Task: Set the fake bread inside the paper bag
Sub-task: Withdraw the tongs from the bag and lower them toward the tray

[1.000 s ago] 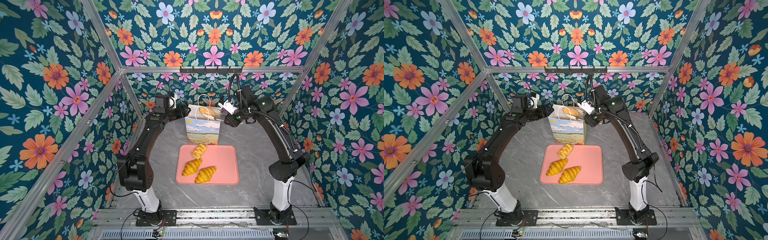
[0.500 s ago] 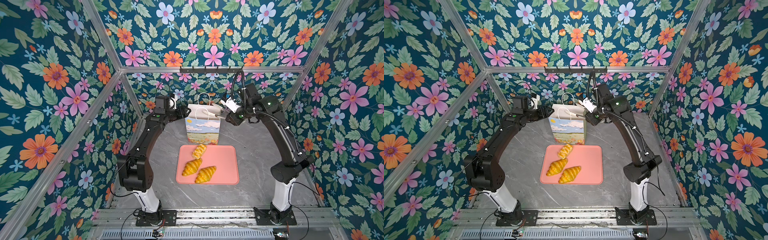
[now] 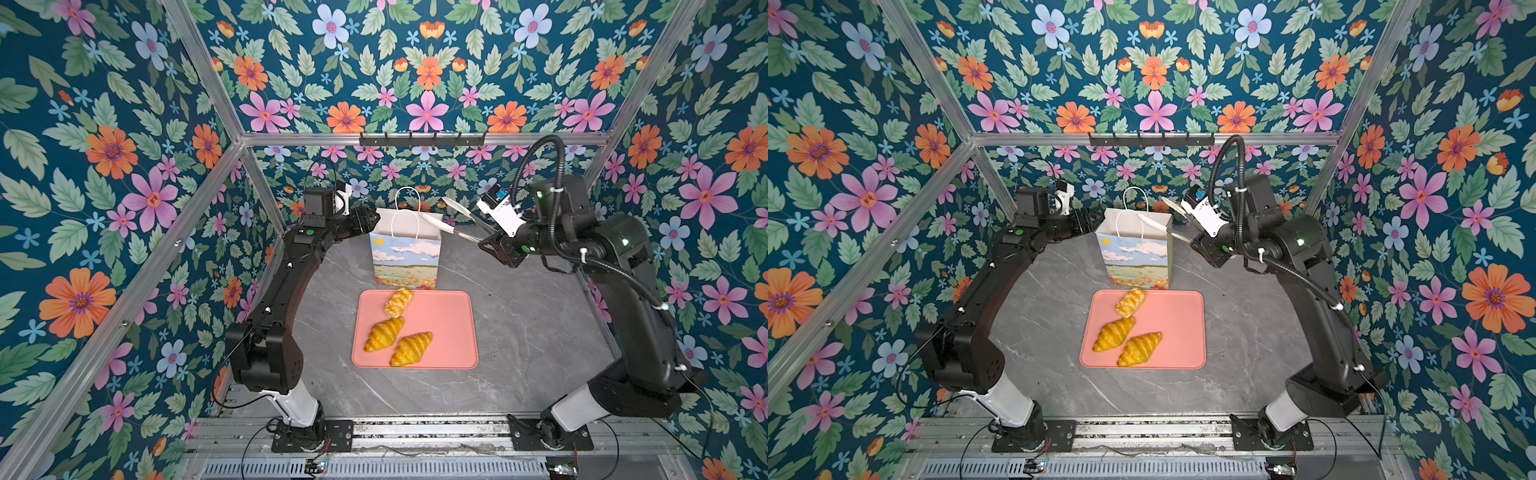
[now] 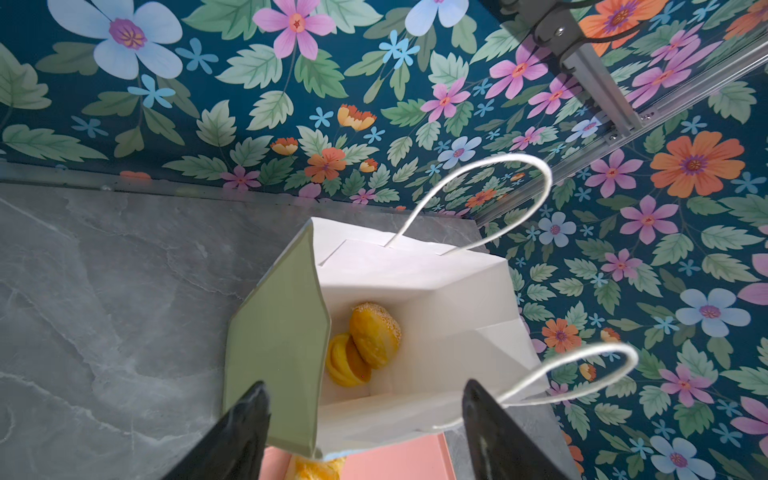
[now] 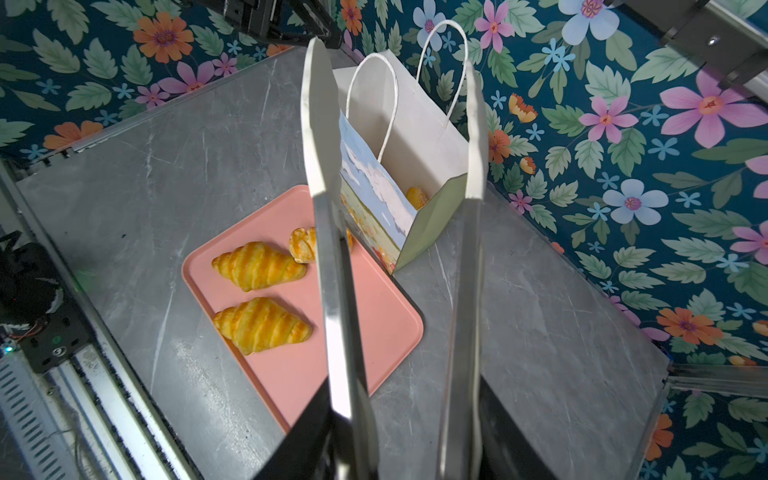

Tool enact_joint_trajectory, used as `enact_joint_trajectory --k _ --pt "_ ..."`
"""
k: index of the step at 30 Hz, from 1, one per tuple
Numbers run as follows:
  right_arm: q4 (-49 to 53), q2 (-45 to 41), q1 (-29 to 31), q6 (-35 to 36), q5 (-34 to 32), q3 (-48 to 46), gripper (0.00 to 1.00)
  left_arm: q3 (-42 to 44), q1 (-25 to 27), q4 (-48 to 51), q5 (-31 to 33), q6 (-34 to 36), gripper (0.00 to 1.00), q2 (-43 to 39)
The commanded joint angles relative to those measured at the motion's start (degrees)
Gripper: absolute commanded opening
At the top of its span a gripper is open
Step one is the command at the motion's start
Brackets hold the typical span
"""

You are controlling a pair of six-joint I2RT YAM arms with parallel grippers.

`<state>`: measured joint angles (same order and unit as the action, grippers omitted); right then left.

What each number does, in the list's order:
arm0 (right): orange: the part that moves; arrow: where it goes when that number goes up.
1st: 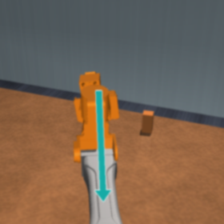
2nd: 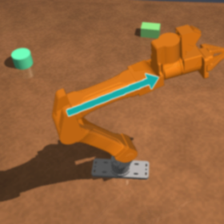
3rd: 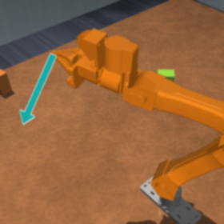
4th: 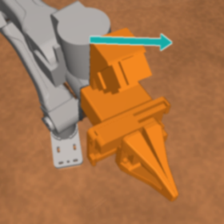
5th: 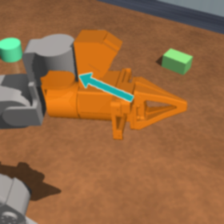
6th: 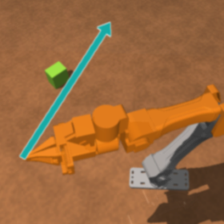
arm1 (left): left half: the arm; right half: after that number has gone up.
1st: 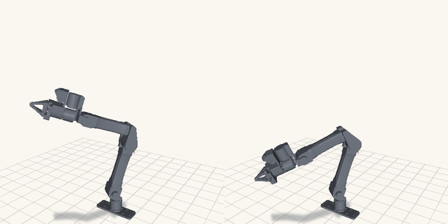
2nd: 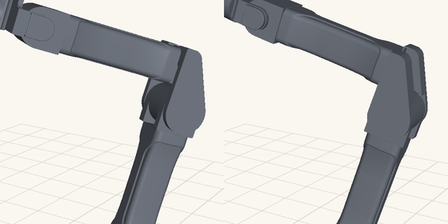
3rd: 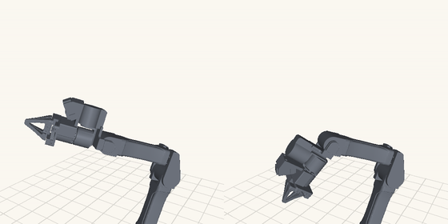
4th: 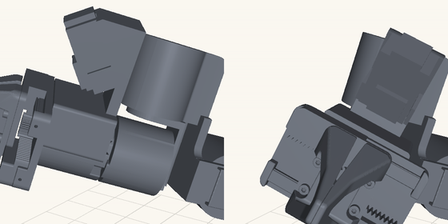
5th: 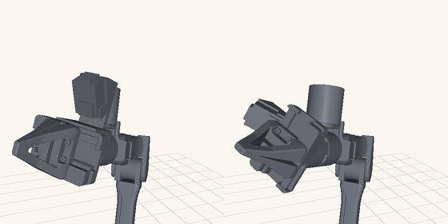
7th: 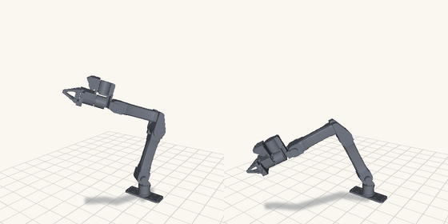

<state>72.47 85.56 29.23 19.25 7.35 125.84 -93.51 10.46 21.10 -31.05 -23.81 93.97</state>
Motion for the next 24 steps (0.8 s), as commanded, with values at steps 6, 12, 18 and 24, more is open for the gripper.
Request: enact_joint_trajectory --k 6,12,18,24 --pt "-10.7 -15.1 0.6 -3.9 5.8 -22.0 0.47 7.6 -0.1 0.0 2.3 1.2 0.75 -7.2" --pt "-11.9 -19.8 1.2 -5.7 7.3 -32.7 0.47 16.1 -0.1 -2.2 3.0 0.3 0.75 -12.4" --pt "-14.4 -22.2 3.0 -6.6 8.4 -41.2 0.47 24.0 -0.1 -3.3 3.9 -0.1 0.75 -16.8" --pt "-13.0 -21.4 12.1 -1.1 1.9 -47.5 0.47 30.9 -0.1 -2.5 4.5 0.1 0.75 -20.4"
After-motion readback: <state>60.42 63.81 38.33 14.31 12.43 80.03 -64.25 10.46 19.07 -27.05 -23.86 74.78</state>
